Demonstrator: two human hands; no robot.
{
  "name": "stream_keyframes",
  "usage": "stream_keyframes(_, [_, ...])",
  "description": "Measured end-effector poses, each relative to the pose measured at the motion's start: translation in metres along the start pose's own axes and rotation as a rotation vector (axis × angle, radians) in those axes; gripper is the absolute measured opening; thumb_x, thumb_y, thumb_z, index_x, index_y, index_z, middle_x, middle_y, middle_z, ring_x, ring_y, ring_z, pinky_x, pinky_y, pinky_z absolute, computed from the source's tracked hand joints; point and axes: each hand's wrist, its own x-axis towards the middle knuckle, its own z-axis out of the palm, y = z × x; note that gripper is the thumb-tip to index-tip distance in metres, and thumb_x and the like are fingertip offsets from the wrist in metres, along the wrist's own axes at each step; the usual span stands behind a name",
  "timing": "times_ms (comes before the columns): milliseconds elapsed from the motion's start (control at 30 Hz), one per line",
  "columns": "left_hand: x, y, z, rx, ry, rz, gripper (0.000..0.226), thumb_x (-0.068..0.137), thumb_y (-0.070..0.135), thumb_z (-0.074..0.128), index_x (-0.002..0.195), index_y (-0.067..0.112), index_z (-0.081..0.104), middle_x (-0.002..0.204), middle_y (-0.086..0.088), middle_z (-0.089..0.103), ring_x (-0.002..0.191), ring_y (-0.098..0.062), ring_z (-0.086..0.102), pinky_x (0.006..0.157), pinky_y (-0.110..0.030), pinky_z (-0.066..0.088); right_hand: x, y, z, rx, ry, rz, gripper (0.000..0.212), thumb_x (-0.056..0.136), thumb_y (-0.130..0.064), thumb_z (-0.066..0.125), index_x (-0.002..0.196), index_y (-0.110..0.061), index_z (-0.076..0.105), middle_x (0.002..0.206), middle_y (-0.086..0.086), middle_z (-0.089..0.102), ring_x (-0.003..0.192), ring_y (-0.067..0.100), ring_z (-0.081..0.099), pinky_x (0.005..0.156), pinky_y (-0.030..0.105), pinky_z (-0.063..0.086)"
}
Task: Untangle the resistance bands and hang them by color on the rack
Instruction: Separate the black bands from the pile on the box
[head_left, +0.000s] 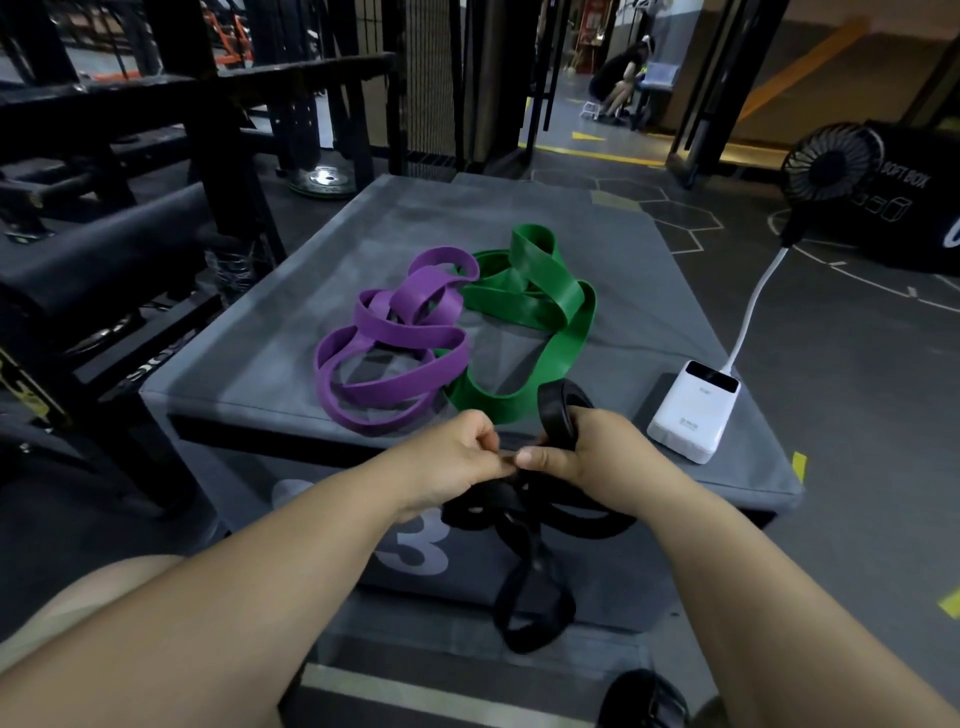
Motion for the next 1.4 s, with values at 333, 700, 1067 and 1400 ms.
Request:
stream_keyframes(333, [-0.007,0.001,0.003,0.169,-0.292,-0.043,0.033,0.067,0.035,0.062,0.099,0.030,0.063,0.103,-0.004,0.070,0.101,-0.024,0.064,0.092,-0.039,0.049,0.004,0.000,0.003,0.111,0.224,0.128,0.031,0.083,-0.049,0.067,0.072,-0.024,0.054,0.063,-0.010,0.055,0.061,0.009,0.051,0.055,0.023,0.036])
stream_keyframes(700, [0.001,-0.012,0.011,0.175,-0.046,-0.100,0.021,0.084,0.023,0.059,0.104,0.024,0.052,0.095,0.001,0.065,0.092,-0.018,0.060,0.087,-0.035,0.048,0.013,0.024,-0.001,0.454,0.235,0.327,0.060,0.072,-0.073,0.061,0.069,-0.013,0.055,0.047,-0.002,0.047,0.045,0.019,0.041,0.056,0.033,0.037])
stream_keyframes(1067, [0.001,0.003,-0.012,-0.261,0.110,-0.097,0.035,0.085,-0.011,0.034,0.076,0.006,0.064,0.072,-0.006,0.065,0.072,-0.018,0.061,0.075,-0.035,0.052,0.004,0.030,-0.009,0.352,0.069,0.221,0.045,0.063,-0.040,0.088,0.094,-0.028,0.058,0.081,-0.009,0.065,0.074,0.008,0.061,0.070,0.026,0.046])
stream_keyframes(1400, [-0.005,0.014,-0.019,-0.771,-0.027,-0.072,0.026,0.084,-0.011,0.024,0.081,0.006,0.043,0.062,-0.008,0.049,0.060,-0.021,0.049,0.064,-0.031,0.044,-0.004,0.009,-0.004,0.116,-0.088,0.198,0.040,0.095,-0.050,0.049,0.085,-0.012,0.047,0.048,-0.007,0.059,0.040,0.008,0.049,0.045,0.019,0.043])
